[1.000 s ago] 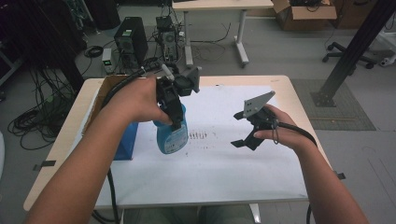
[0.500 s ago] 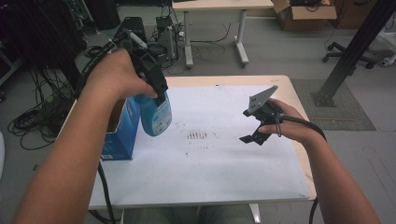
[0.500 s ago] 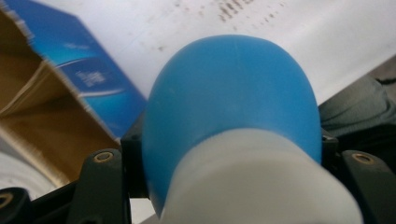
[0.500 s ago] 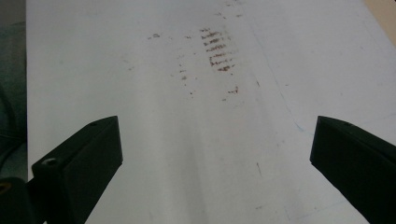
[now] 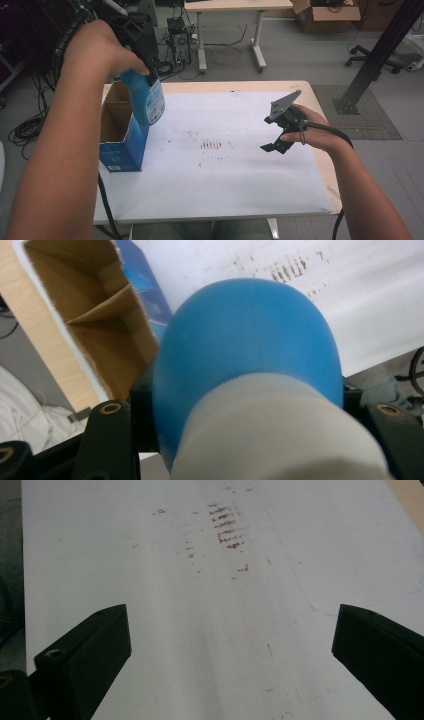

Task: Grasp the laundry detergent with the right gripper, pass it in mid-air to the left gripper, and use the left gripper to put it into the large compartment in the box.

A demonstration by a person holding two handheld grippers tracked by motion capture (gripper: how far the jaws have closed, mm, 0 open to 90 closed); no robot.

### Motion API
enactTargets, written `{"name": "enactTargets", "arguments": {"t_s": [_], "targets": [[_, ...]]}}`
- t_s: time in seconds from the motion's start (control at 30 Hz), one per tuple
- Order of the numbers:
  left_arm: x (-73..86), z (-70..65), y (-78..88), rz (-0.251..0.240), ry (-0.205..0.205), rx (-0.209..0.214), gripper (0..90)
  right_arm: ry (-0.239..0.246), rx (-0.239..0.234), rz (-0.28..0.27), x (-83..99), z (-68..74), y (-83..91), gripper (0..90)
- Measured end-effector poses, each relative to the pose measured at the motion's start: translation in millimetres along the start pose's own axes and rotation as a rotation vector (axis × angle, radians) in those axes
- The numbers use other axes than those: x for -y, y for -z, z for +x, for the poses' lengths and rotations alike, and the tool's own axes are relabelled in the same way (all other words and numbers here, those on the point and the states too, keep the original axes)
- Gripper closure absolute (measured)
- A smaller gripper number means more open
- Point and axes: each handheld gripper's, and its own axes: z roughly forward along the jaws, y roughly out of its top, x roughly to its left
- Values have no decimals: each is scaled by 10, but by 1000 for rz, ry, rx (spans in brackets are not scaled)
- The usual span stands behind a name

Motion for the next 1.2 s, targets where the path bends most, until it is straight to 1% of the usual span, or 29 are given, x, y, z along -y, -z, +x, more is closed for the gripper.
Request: {"name": "enactTargets", "arguments": {"t_s": [0.03,0.1,0.17,0.2,0.23,0.43,0.57,0.67,0.83,1.0,1.2], "targets": [[-2,34,28,-2,15,2,385,-2,1,-1,2,0,-1,25],[-4,90,53,1,31,4,385,0,3,2,8,-6,1,25],[-4,168,68,7,58,8,385,-1,2,4,14,-10,5,26],[-2,193,72,5,66,7,385,-3,3,4,17,-12,6,26],[4,243,79,3,84,9,385,-4,2,4,20,-14,7,25],[52,476,80,0,164,4,385,-9,4,-2,25,-25,8,25],[100,632,68,2,209,-6,385,-8,1,1,17,-35,-8,25],[132,723,49,7,236,-8,385,-8,-3,7,1,-45,-25,25],[192,883,8,7,274,-14,385,-9,-7,9,-24,-58,-46,26],[221,976,-51,11,296,-17,385,-12,-9,20,-32,-74,-55,27],[234,1070,-197,18,312,-3,385,-16,-9,22,-28,-78,-61,27]]}}
